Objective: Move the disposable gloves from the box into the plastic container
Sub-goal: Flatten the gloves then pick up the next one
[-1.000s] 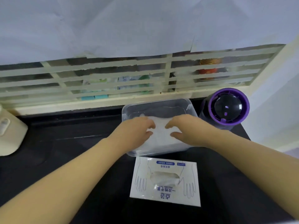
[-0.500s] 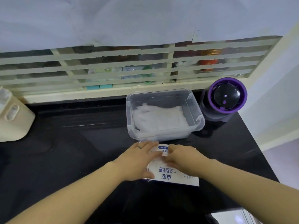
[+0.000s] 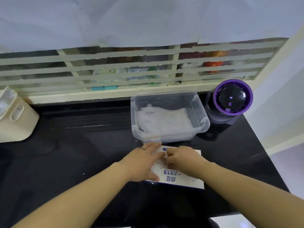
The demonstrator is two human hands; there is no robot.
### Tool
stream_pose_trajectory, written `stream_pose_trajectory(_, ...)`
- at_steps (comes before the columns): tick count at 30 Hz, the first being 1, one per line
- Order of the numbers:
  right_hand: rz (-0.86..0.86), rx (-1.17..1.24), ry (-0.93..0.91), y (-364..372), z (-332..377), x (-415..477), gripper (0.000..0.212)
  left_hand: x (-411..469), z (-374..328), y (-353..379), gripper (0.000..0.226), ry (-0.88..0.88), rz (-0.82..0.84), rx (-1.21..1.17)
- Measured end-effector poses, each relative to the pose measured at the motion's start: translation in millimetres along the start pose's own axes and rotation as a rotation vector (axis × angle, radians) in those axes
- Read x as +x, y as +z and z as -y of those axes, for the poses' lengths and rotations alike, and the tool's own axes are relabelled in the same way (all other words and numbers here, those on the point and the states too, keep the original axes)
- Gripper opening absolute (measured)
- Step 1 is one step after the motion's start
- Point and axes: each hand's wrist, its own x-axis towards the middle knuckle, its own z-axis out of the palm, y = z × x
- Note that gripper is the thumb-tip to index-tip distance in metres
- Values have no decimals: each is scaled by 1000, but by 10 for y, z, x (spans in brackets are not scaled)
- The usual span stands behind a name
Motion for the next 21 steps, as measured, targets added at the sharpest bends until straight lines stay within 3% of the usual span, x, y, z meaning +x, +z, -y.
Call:
stream_pose_trajectory(1, 19, 38, 11, -31, -6, 10, 8, 2, -1, -2, 84, 1, 1, 1)
stream_pose_trajectory(4, 54, 7, 15, -133, -9, -13, 23, -4, 3, 14, 85, 0, 1, 7)
stream_pose_trajectory(10, 28, 53, 67, -296, 117, -31, 20, -1, 3, 17, 89, -4, -10, -3)
stream_pose_trajectory(14, 29, 92, 122, -157, 136, -52, 33, -13, -2, 25, 87, -14, -13, -18)
stream_pose_trajectory(21, 95, 245, 164, -363, 178, -70, 17, -28, -44, -20, 88, -32, 14, 31)
